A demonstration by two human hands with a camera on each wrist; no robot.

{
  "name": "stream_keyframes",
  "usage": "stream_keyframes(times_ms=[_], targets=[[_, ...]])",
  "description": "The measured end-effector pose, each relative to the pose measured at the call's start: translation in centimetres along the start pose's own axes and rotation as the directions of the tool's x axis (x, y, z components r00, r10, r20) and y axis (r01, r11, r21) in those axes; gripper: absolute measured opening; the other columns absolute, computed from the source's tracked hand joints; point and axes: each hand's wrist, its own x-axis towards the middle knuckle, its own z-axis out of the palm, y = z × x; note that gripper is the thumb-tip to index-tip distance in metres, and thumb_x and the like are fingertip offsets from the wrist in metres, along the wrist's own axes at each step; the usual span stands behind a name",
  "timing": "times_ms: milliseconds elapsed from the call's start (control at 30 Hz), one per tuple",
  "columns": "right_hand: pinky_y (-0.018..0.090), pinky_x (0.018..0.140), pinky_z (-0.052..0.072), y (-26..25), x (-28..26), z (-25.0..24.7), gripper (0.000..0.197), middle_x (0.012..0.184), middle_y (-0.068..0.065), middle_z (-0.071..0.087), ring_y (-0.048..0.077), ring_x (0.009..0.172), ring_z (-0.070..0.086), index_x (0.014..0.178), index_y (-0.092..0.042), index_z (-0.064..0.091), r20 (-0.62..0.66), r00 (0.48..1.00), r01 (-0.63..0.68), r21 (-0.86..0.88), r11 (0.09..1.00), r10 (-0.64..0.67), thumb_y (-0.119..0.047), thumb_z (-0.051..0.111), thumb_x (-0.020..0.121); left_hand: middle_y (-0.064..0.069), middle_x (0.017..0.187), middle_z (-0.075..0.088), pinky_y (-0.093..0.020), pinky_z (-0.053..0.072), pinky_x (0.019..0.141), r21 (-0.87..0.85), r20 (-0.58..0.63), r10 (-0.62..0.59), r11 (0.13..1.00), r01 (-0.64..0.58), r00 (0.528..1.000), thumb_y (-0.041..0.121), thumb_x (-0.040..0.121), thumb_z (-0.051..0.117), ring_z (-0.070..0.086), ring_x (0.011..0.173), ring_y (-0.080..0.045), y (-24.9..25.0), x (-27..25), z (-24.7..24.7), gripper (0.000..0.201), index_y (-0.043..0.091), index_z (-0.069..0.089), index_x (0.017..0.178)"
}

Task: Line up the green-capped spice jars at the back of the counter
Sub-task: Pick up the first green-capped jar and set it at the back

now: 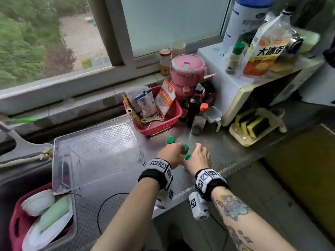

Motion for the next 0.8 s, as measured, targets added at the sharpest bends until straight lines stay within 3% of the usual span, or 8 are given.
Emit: stream_keyframes(times_ms=[167,300,400,533,633,700,800], targets=[[0.040,0.096,0.042,1.3,0.6,0.7,0.065,0.132,0.015,0.050,0.034,0.122,0.048,0.126,-0.011,0.041,0.043,0.999,0.027,-0.020,0.999,-0.027,-0.033,0.070,0.073,-0.011,0.111,0.070,-0.044,0.054,0.090,0.046,0.029,0.004,0.999,-0.005,1.000,0.009,0.079,0.058,0.066,0.104,-0.030,-0.1,0.3,1.7,0.041,0.021,0.061,0.118],[0.037,0.081,0.046,2.0,0.8,1.1,0.038,0.117,0.011,0.061,0.032,0.108,0.058,0.111,-0.015,0.049,0.068,0.997,0.048,-0.034,0.998,-0.045,-0.032,0.064,0.081,-0.011,0.112,0.070,-0.045,0.055,0.089,0.036,0.027,-0.016,0.999,0.015,1.000,0.014,0.081,0.056,0.067,0.103,-0.031,-0.1,0.4,2.6,0.040,0.021,0.057,0.121],[0.035,0.075,0.045,2.1,0.5,0.9,0.028,0.110,0.009,0.063,0.031,0.100,0.060,0.105,-0.017,0.051,0.076,0.995,0.062,-0.041,0.997,-0.058,-0.029,0.060,0.082,-0.010,0.110,0.071,-0.045,0.055,0.087,0.031,0.018,-0.026,0.999,0.026,0.999,0.021,0.084,0.055,0.067,0.100,-0.031,0.1,0.4,2.9,0.032,0.020,0.057,0.116],[0.034,0.072,0.044,1.6,-0.1,-0.8,0.021,0.105,0.007,0.064,0.028,0.088,0.056,0.096,-0.021,0.052,0.084,0.994,0.077,-0.013,0.997,-0.075,-0.029,0.058,0.077,-0.010,0.104,0.070,-0.045,0.055,0.087,-0.014,0.015,-0.016,1.000,0.017,1.000,0.023,0.080,0.053,0.066,0.096,-0.030,0.4,0.2,2.4,0.026,0.020,0.058,0.105],[0.034,0.074,0.048,0.0,-0.8,-2.8,0.026,0.101,0.006,0.064,0.029,0.092,0.059,0.092,-0.022,0.052,0.112,0.986,0.126,-0.028,0.992,-0.122,-0.027,0.062,0.069,-0.013,0.103,0.068,-0.040,0.053,0.087,-0.030,-0.026,0.005,1.000,-0.006,1.000,0.018,0.076,0.054,0.064,0.096,-0.033,1.0,-1.0,0.1,0.025,0.016,0.059,0.101],[0.035,0.075,0.050,-1.9,-1.0,-4.2,0.028,0.100,0.007,0.064,0.030,0.094,0.060,0.091,-0.021,0.052,0.143,0.976,0.174,-0.039,0.984,-0.167,-0.026,0.064,0.067,-0.015,0.106,0.068,-0.034,0.050,0.083,-0.019,-0.079,0.022,1.000,-0.024,0.997,0.014,0.077,0.057,0.063,0.100,-0.032,1.1,-1.8,-2.0,0.027,0.011,0.060,0.104],[0.034,0.073,0.050,-6.1,-1.3,-5.8,0.028,0.097,0.006,0.065,0.028,0.089,0.062,0.092,-0.022,0.051,0.196,0.944,0.286,-0.074,0.955,-0.267,-0.030,0.065,0.069,-0.012,0.103,0.070,-0.036,0.052,0.082,-0.010,-0.129,0.038,0.999,-0.040,0.991,0.016,0.075,0.065,0.064,0.098,-0.029,0.3,-3.0,-6.0,0.027,0.009,0.063,0.101]])
